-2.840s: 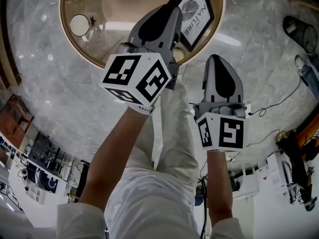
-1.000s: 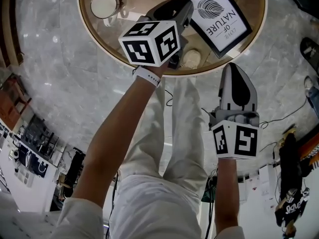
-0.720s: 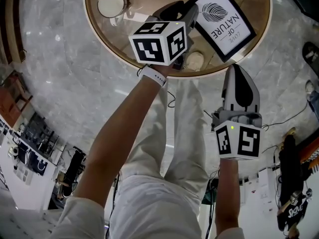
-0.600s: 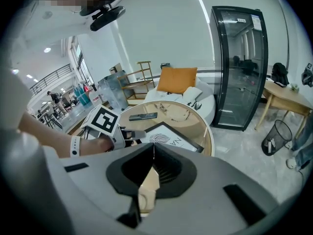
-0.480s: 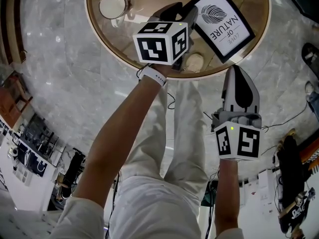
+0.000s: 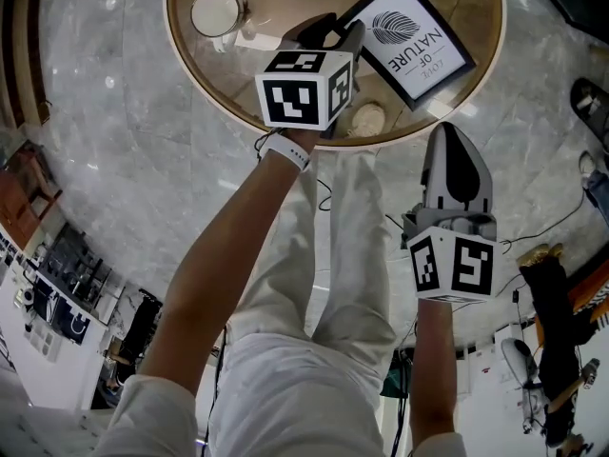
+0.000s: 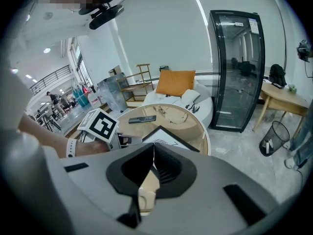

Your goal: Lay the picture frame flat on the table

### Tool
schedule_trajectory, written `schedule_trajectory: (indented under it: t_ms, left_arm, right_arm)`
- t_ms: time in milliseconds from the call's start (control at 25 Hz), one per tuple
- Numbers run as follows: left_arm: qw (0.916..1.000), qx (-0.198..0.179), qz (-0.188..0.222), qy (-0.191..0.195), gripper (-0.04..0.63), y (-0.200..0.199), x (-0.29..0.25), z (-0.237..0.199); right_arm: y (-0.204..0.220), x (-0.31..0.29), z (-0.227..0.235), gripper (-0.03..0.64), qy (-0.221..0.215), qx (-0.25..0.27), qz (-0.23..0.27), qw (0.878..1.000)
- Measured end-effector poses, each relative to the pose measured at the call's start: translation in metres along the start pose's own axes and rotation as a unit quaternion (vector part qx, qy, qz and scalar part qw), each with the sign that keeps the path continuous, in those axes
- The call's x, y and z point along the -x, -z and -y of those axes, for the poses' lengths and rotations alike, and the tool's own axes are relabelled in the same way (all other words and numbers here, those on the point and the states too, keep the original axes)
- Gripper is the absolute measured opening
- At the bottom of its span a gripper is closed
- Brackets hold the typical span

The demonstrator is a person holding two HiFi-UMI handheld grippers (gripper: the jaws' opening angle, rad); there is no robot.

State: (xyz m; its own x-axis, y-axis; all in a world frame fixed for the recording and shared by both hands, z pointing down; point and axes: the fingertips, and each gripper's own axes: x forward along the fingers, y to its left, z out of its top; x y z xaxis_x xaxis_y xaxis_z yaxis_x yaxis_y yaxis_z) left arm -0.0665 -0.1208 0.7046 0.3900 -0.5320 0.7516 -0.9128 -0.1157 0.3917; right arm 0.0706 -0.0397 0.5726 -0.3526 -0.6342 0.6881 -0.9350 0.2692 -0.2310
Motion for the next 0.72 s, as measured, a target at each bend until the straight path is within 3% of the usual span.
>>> schedule_trajectory:
  t_ms: [360,720]
  left_arm:
    - [0.9998,-0.02,0.002,0.003,0.006,-0.011,0.043,0.021]
    - [0.9986,-0.051,0.013,0.003,0.005,-0.035,0.108,0.042]
  right_arm:
    - [-0.023,0.02,0.003,0.006,0.007,0.011,0.014,1.0]
    - [-0.049,0.05,0.003,0.006,0.013,0.026,0.018,0.999]
